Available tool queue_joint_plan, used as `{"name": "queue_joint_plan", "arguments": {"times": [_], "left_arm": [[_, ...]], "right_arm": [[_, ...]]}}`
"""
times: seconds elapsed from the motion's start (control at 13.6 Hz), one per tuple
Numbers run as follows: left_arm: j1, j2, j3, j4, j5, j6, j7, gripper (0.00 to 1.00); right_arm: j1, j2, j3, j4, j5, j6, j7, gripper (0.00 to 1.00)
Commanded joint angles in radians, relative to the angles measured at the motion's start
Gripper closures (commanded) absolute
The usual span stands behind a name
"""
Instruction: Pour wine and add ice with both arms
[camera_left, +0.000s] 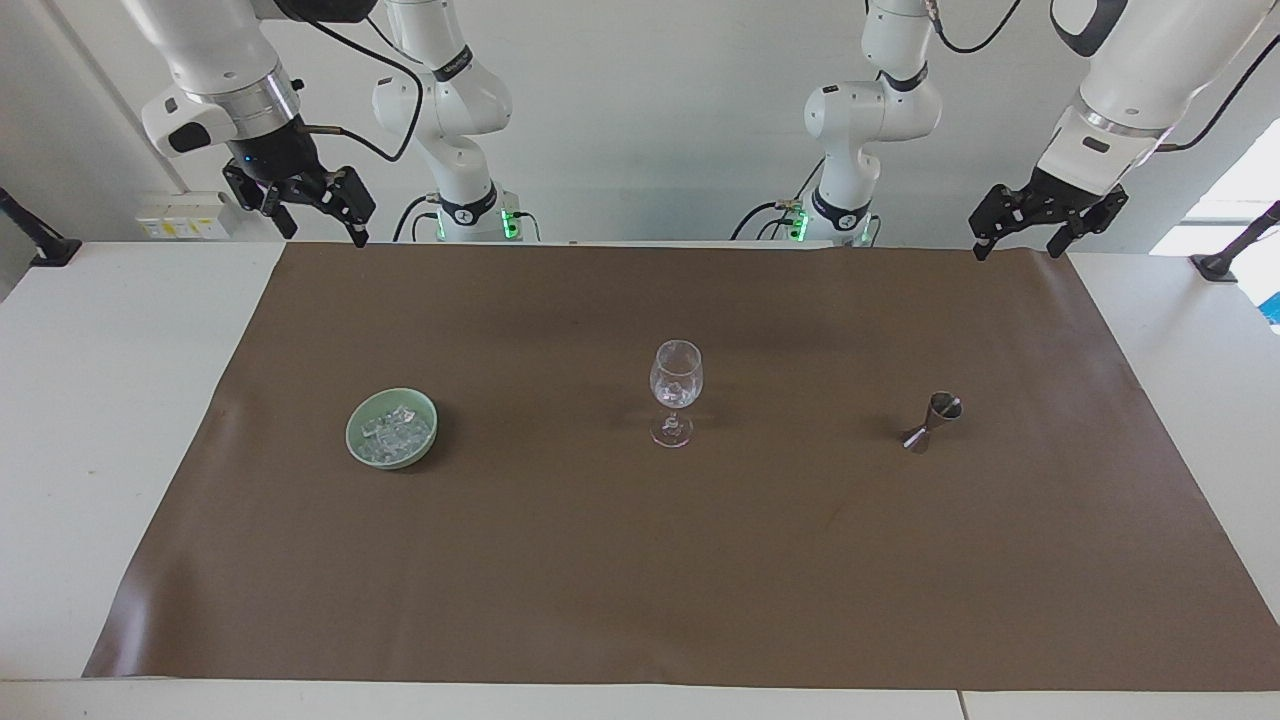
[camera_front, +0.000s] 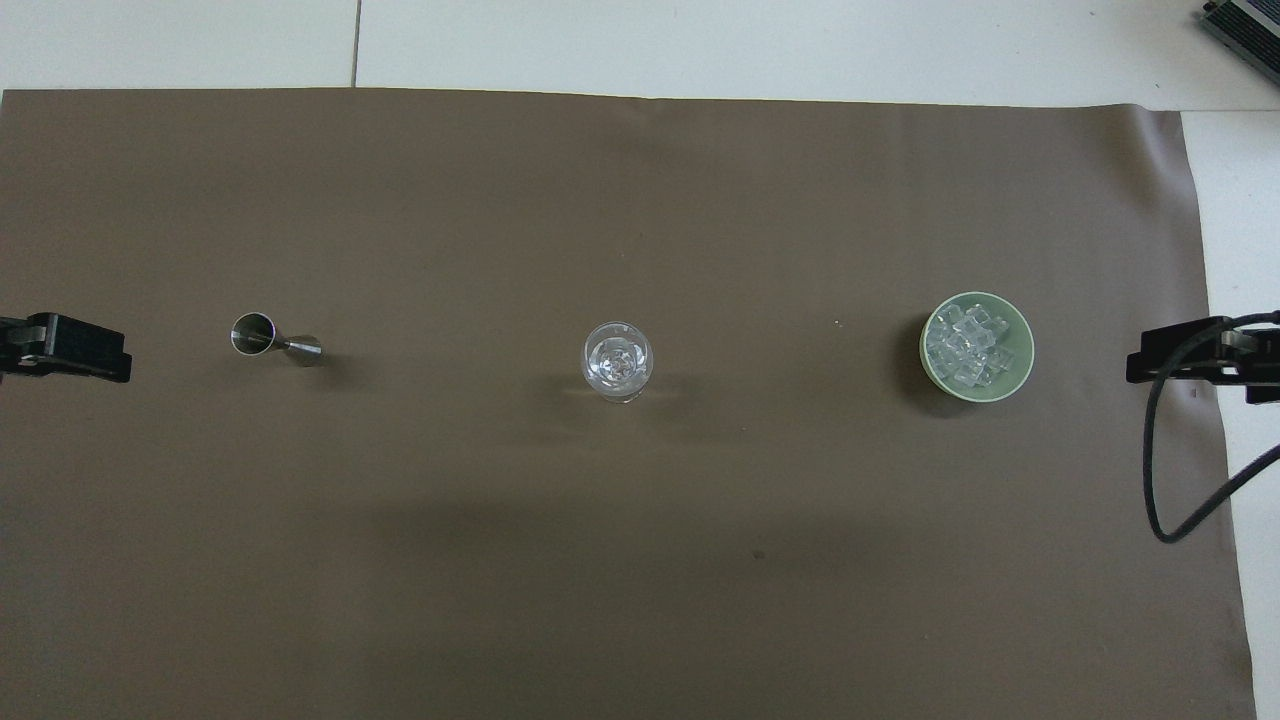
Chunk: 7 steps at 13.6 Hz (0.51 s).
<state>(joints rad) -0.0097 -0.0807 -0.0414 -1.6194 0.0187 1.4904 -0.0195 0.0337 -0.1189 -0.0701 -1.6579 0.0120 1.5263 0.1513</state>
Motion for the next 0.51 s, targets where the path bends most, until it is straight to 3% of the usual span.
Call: {"name": "queue_joint_plan", "arguments": {"times": [0.0,0.44], "left_arm": [[0.004,-0.03,-0.003,-0.031,0.01,-0.005,0.0,0.0],[0.004,-0.03,-0.003,-0.031,0.01,-0.005,0.0,0.0]], "right_arm": [[-0.005,-0.011,0.003,-0.008,0.014,-0.017,-0.018,0.0],[-0.005,-0.011,0.003,-0.006,0.014,-0.021,-0.019,0.0]]}}
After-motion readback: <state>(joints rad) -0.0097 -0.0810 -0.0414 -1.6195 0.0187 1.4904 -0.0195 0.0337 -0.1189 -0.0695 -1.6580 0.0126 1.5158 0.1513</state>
